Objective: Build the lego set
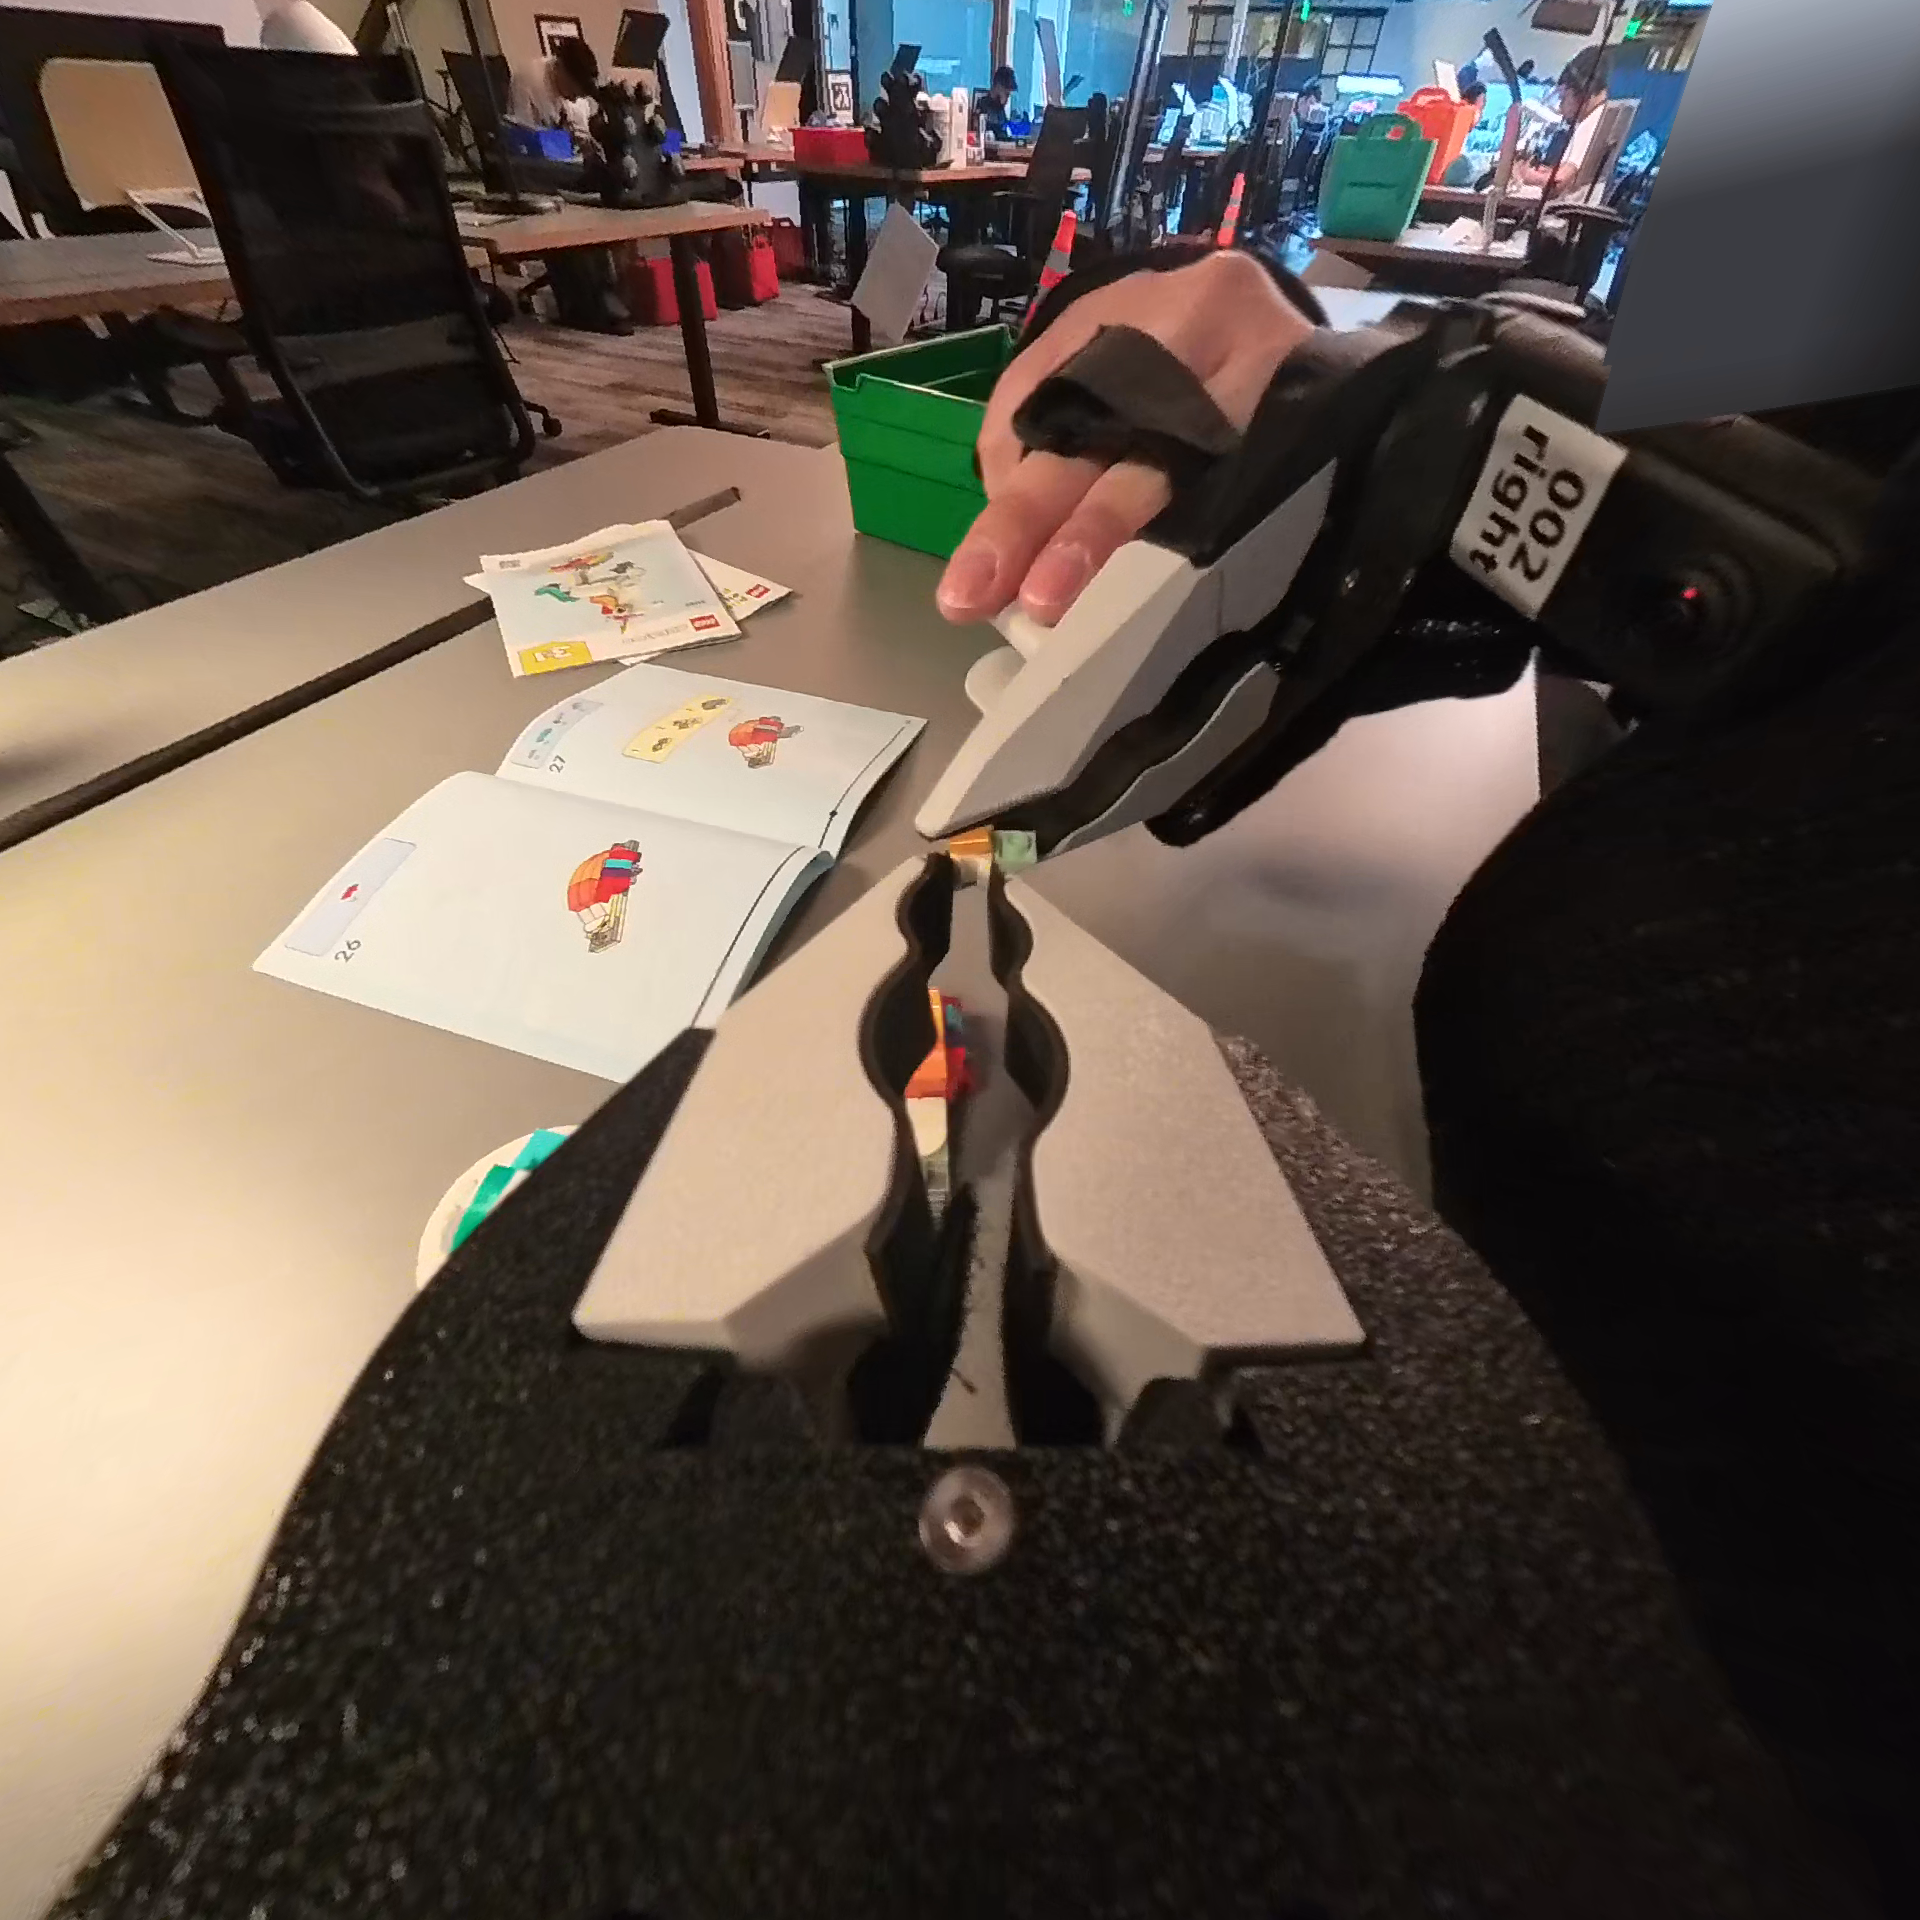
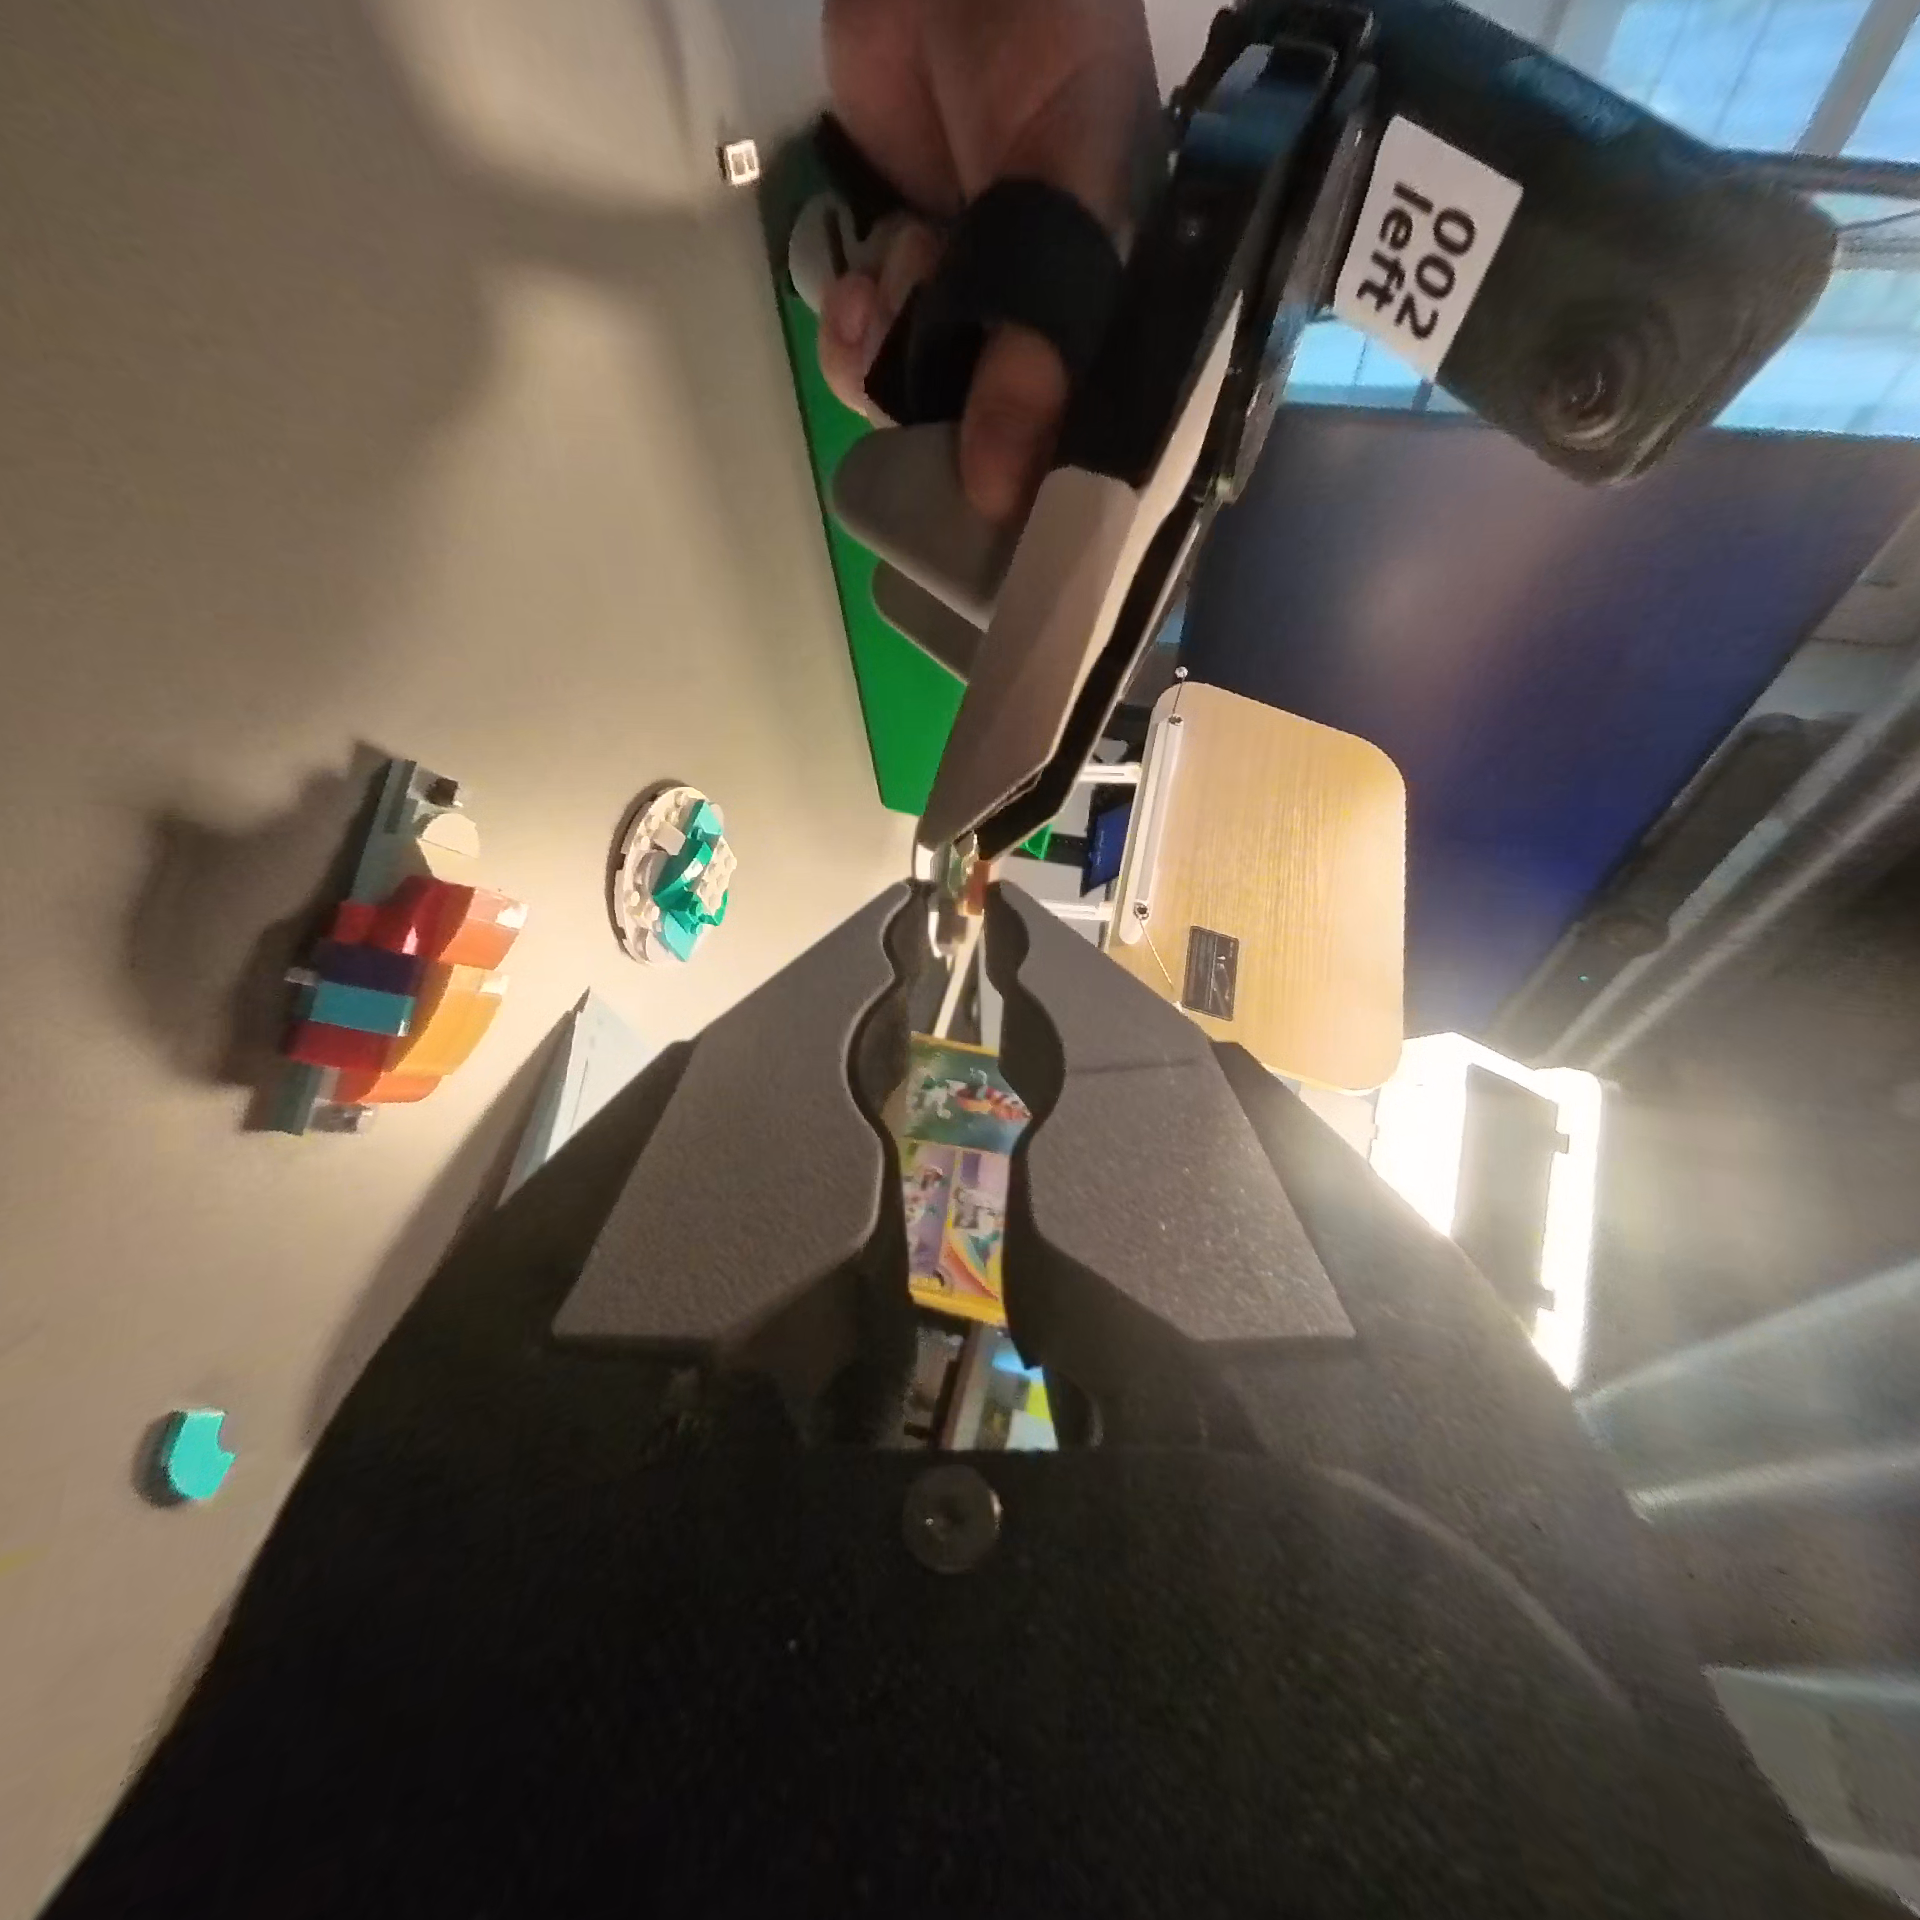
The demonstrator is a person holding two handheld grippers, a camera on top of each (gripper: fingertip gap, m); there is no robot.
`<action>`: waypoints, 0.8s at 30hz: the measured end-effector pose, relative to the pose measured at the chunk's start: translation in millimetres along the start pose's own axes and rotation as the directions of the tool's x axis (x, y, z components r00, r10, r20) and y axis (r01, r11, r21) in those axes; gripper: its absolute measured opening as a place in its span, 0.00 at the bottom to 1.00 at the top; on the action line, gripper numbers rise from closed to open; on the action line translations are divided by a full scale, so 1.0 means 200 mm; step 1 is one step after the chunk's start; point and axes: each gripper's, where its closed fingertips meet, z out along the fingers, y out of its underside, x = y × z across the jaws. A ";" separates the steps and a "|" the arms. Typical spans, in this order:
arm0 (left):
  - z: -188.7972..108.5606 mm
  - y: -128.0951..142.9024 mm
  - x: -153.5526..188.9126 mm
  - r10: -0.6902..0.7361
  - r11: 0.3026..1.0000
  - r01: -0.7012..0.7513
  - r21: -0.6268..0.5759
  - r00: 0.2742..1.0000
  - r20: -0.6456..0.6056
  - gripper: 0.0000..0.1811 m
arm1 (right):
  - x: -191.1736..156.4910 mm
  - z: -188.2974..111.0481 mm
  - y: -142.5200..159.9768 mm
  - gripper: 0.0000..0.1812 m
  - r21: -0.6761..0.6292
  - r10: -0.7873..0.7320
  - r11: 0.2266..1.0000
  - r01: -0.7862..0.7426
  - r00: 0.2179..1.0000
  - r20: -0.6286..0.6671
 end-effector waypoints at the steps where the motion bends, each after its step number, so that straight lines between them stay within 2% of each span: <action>1: 0.00 -0.01 0.00 -0.012 1.000 0.012 0.004 1.000 -0.004 0.02 | 0.01 0.00 0.00 0.05 -0.005 -0.011 1.000 0.011 1.000 -0.006; 7: 0.01 -0.01 0.00 -0.095 0.995 0.095 -0.007 0.995 -0.026 0.02 | 0.00 -0.01 0.01 0.05 -0.040 -0.142 0.989 0.141 0.990 -0.020; 14: 0.04 0.02 0.00 -0.215 0.977 0.214 -0.016 0.974 -0.067 0.02 | -0.04 -0.01 0.03 0.04 -0.043 -0.171 0.984 0.173 0.985 0.029; 18: 0.06 0.05 0.00 -0.243 0.970 0.241 -0.033 0.966 -0.084 0.02 | -0.08 -0.01 0.04 0.05 -0.032 -0.029 0.999 0.033 0.994 0.103; 20: 0.05 0.04 0.01 -0.263 0.965 0.262 -0.019 0.958 -0.113 0.02 | -0.07 -0.01 0.03 0.06 -0.022 0.037 0.999 -0.034 0.994 0.100; 22: 0.05 0.02 0.02 -0.293 0.955 0.296 -0.001 0.945 -0.147 0.02 | -0.07 0.00 0.03 0.15 -0.028 0.072 0.997 -0.070 0.993 0.097; 24: 0.05 0.03 0.02 -0.301 0.953 0.303 -0.008 0.942 -0.148 0.02 | -0.06 -0.01 0.02 0.18 -0.014 0.101 0.995 -0.100 0.992 0.078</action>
